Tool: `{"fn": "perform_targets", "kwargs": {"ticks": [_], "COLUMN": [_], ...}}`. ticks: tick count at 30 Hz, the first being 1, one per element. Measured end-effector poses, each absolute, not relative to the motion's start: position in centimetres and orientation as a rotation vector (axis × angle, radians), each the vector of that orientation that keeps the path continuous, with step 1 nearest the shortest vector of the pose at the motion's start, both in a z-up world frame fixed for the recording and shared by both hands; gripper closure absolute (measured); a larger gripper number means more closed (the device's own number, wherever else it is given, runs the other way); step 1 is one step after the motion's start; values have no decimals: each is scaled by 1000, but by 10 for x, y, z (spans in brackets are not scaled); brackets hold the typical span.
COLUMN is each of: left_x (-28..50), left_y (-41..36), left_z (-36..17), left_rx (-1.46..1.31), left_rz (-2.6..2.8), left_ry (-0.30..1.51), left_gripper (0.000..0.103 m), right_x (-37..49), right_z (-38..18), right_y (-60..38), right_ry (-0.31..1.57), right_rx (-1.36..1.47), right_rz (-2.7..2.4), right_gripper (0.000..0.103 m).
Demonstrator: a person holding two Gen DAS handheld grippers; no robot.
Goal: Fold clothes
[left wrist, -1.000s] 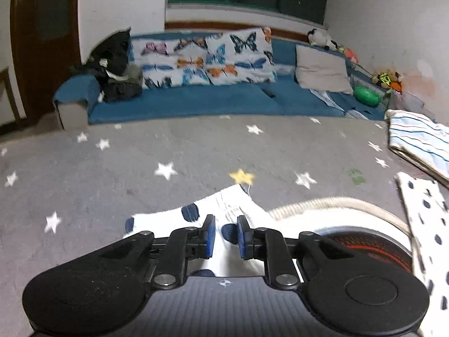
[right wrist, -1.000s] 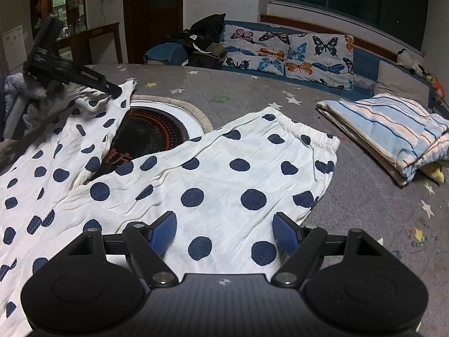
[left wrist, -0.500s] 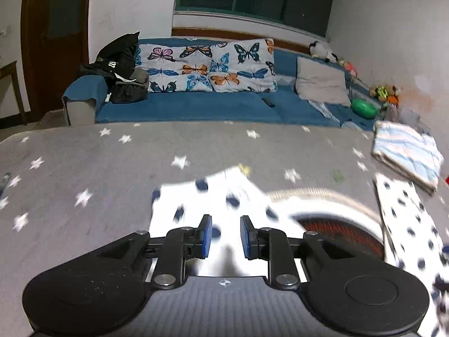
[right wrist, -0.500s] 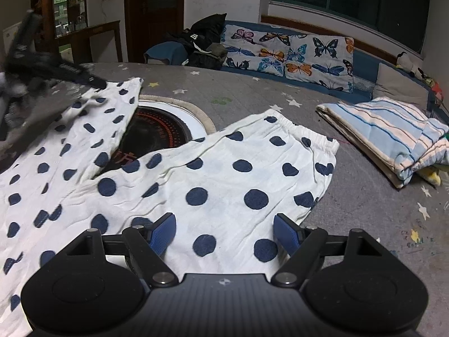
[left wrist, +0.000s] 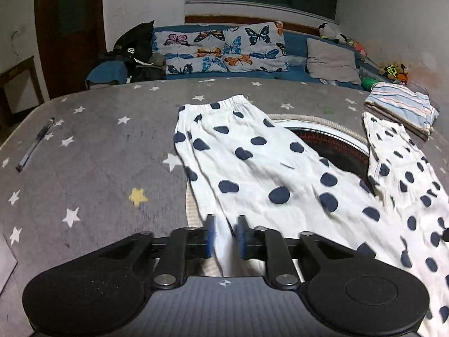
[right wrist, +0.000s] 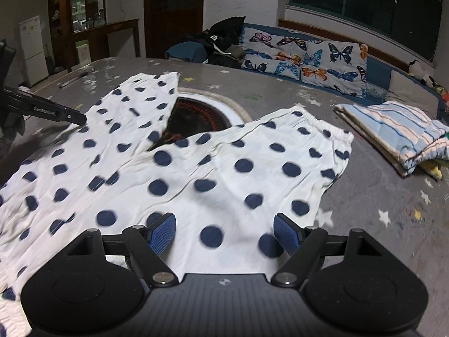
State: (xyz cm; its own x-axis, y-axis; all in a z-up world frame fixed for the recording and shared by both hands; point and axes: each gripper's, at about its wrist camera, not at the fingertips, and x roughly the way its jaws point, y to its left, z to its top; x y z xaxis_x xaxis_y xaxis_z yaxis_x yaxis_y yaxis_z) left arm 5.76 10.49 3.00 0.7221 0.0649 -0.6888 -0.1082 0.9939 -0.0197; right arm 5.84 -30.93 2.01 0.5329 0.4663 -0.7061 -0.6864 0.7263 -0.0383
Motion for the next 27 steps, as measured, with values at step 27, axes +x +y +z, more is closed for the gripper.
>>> {"fn": "perform_targets", "kwargs": {"ticks": [27], "left_x": [23], "left_y": [18], "left_z": [63], "left_rx": [-16], "left_rz": [-154], "left_ry": [736], "left_gripper": [99], "right_x": [86], "right_z": [35], "right_y": [-336], "right_ry": [753], "right_rx": [-213], "right_rz": [653], "right_gripper": [30]}}
